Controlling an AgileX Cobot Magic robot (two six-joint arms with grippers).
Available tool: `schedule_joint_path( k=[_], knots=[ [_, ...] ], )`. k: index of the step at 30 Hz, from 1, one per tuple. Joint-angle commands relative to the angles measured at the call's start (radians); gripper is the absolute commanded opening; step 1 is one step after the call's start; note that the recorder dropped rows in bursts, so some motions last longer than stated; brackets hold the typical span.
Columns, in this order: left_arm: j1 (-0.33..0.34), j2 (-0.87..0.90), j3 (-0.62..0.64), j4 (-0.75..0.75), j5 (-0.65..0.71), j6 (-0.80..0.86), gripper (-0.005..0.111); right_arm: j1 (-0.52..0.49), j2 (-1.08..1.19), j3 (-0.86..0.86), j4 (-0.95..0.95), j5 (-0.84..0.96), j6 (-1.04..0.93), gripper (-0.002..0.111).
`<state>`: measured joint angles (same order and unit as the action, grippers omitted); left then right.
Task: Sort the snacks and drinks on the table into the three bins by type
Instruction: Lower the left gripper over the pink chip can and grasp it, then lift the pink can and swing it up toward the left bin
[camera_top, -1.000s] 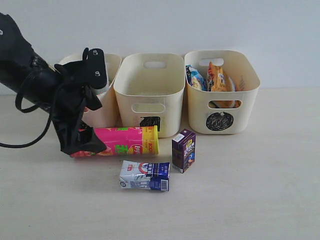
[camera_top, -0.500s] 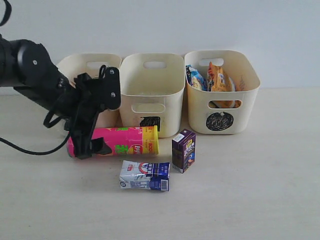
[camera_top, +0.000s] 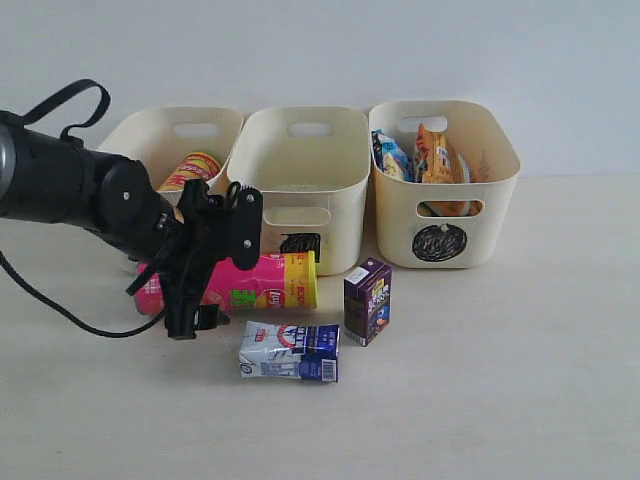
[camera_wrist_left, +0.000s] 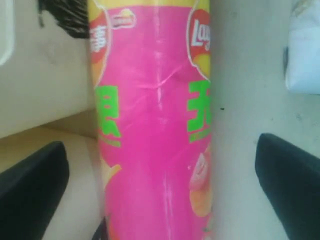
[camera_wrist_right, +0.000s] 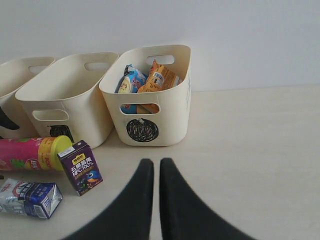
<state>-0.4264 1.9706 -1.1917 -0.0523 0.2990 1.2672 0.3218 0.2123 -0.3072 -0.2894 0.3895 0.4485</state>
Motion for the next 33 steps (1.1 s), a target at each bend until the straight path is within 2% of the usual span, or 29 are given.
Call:
schedule_joint_path(
  k=[1, 7, 17, 20, 26, 33],
  knots=[
    [-0.005, 0.026, 0.005, 0.02, -0.061, -0.01, 0.092, -0.003, 0.0, 0.006, -0.003, 0.003, -0.002, 0.002],
    [-0.005, 0.06, 0.003, 0.02, -0.15, -0.012, 0.088, -0.003, 0.0, 0.006, -0.003, 0.003, -0.002, 0.002],
    [-0.005, 0.129, -0.031, 0.02, -0.153, -0.014, 0.086, -0.003, 0.0, 0.006, -0.003, 0.003, -0.002, 0.002],
    [-0.005, 0.129, -0.031, 0.02, -0.142, -0.041, 0.068, -0.003, 0.0, 0.006, -0.003, 0.003, -0.002, 0.002],
    [-0.005, 0.075, -0.031, 0.02, -0.032, -0.074, 0.006, -0.003, 0.0, 0.006, -0.003, 0.003, -0.002, 0.002],
    [-0.005, -0.016, -0.029, 0.008, 0.154, -0.079, 0.004, -0.003, 0.0, 0.006, -0.003, 0.003, -0.002, 0.002]
  ],
)
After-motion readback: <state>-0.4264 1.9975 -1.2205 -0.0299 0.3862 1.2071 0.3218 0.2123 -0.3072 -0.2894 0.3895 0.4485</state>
